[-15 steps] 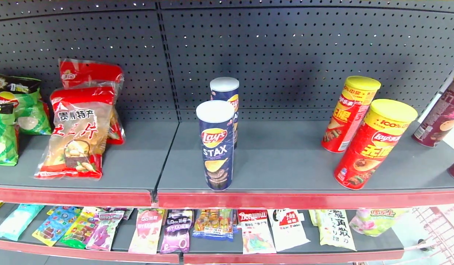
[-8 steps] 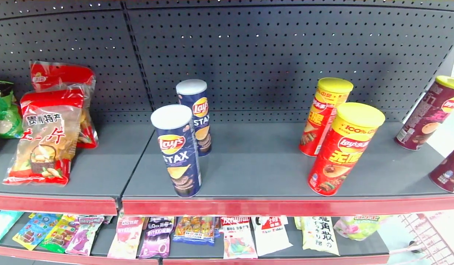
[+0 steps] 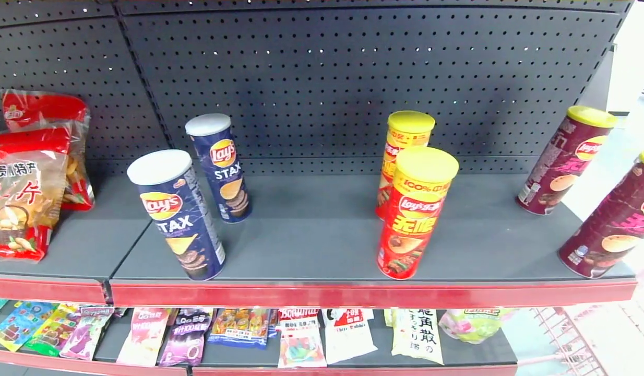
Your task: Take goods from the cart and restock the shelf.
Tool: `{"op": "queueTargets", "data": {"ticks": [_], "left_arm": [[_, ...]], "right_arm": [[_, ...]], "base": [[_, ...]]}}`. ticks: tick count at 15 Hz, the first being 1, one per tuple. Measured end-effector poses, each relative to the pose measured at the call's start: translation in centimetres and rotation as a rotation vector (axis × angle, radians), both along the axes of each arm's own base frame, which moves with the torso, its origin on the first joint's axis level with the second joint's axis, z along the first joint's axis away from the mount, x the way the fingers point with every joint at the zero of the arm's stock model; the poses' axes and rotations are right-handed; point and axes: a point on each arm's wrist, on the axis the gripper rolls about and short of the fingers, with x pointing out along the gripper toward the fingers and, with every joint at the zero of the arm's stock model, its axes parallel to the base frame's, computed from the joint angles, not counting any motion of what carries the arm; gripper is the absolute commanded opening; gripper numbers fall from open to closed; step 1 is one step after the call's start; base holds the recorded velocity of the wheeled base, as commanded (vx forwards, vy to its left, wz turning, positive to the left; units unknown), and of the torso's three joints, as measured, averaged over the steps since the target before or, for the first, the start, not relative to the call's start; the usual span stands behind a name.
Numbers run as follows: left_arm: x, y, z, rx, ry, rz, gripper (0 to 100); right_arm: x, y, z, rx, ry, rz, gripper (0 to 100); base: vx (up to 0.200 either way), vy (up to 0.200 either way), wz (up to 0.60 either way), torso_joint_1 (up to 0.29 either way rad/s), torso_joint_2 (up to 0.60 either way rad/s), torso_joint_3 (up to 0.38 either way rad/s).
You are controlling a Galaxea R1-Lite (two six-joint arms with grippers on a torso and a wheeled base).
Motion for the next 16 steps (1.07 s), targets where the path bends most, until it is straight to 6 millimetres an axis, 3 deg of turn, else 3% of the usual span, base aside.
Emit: {"op": "queueTargets", "data": {"ticks": [5, 16], "left_arm": [[0.0, 0.0, 0.0, 0.0, 0.001, 0.0, 100], [0.0, 0.0, 0.0, -0.002, 0.0, 0.0, 100]], "right_arm": [[0.0, 0.0, 0.0, 0.0, 0.0, 0.0, 100], [0.0, -0.04, 0.0, -0.003, -0.001, -0.017, 100]], "base": [[0.0, -0.2, 0.0, 0.001, 0.0, 0.0], [0.0, 0.0, 0.0, 0.0, 0.0, 0.0]]}}
